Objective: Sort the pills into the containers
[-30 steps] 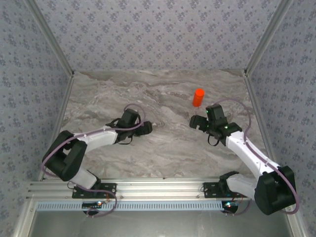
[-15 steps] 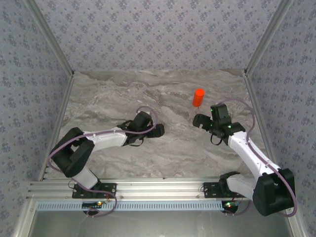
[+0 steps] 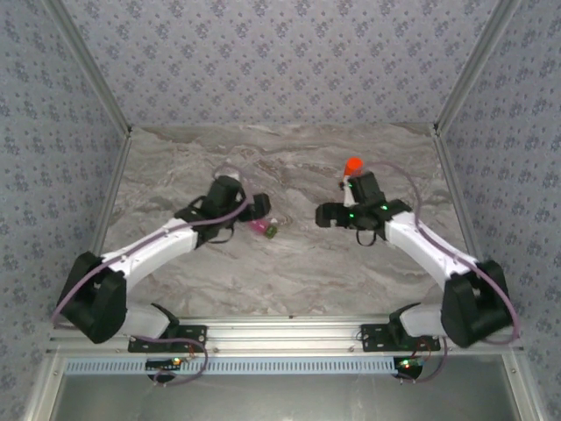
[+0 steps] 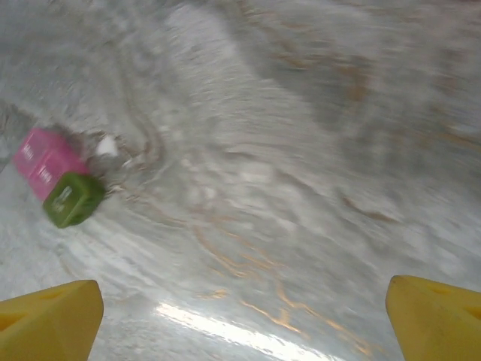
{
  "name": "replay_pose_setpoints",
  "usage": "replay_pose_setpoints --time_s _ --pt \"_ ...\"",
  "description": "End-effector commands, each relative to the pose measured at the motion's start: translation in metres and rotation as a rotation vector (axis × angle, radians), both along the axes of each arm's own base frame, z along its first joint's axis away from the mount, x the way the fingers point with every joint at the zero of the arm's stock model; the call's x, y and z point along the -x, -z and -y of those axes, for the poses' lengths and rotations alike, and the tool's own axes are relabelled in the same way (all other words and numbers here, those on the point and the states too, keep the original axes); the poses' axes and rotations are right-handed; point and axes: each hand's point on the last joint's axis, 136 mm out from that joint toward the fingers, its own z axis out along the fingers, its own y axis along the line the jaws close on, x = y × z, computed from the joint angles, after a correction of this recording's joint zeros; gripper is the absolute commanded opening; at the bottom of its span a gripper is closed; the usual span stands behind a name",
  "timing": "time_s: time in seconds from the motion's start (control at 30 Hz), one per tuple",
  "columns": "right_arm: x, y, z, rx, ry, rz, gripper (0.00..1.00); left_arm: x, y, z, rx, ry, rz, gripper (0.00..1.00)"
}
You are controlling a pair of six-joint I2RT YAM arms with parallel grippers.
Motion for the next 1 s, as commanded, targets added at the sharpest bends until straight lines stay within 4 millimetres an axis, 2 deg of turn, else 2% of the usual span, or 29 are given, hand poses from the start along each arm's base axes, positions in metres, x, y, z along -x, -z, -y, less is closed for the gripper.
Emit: replay_pose_setpoints --time_s 0.0,0.1,0.17,0.23,0.4,0.63,0.83,0.97 --pt "-0.008 0.003 -0.051 0.023 -0.203 0.006 0.96 -0.012 -0.002 -0.055 -0.037 -0.118 -0.051 1.0" --pt "-0.016 0.013 -0.091 0.095 -0.345 0.017 0.96 -0.024 0.006 -0.095 0.025 -0.221 -0.11 1.0" --pt "-0.019 0.023 -0.11 0.139 -0.427 0.016 0.95 -0.029 0.012 -0.111 0.081 -0.262 -0.144 1.0" --pt "-0.02 0.034 -0.128 0.163 -0.491 0.005 0.95 -0.032 0.018 -0.122 0.133 -0.292 -0.175 1.0" --pt "-0.017 0.053 -0.159 0.168 -0.574 -0.017 0.95 -0.035 0.018 -0.129 0.174 -0.302 -0.181 1.0" --pt "-0.015 0.076 -0.174 0.237 -0.618 -0.031 0.92 -0.037 0.018 -0.125 0.197 -0.287 -0.186 1.0" --pt "-0.009 0.092 -0.176 0.315 -0.649 -0.042 0.9 -0.036 0.02 -0.124 0.203 -0.284 -0.19 1.0" --pt "-0.006 0.097 -0.177 0.323 -0.658 -0.055 0.84 -0.036 0.02 -0.122 0.22 -0.282 -0.198 1.0"
